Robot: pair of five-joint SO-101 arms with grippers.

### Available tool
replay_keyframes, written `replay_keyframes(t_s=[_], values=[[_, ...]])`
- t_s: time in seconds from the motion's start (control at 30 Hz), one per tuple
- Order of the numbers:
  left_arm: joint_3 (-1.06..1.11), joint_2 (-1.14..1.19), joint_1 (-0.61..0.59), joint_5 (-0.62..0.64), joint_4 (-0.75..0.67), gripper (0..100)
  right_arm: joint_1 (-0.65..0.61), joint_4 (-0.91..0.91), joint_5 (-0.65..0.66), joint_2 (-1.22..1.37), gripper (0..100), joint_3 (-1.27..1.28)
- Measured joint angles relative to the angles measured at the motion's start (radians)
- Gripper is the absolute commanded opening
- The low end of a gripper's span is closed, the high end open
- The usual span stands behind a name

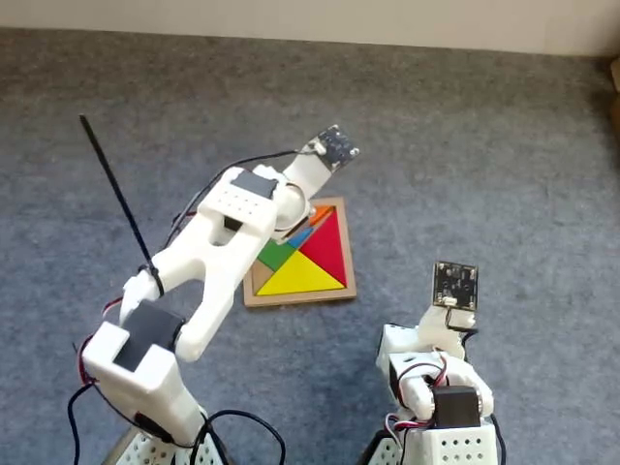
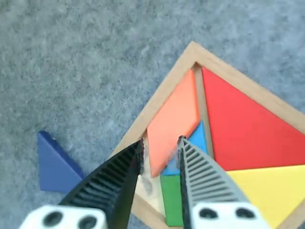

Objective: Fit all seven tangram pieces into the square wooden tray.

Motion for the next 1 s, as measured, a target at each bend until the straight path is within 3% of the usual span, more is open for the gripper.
replay_keyframes(t_s=[0.17,0.47,1.0], values=[[0.028,-0.031,-0.005,0.000,-0.005,13,0.000,0.000,0.000,0.000,0.5,0.000],[0.112,-0.031,-0.003,0.000,-0.138,13,0.000,0.000,0.000,0.000,0.5,0.000],[0.100,-0.008,-0.002,-0.006,-0.147,13,0.000,0.000,0.000,0.000,0.5,0.000]])
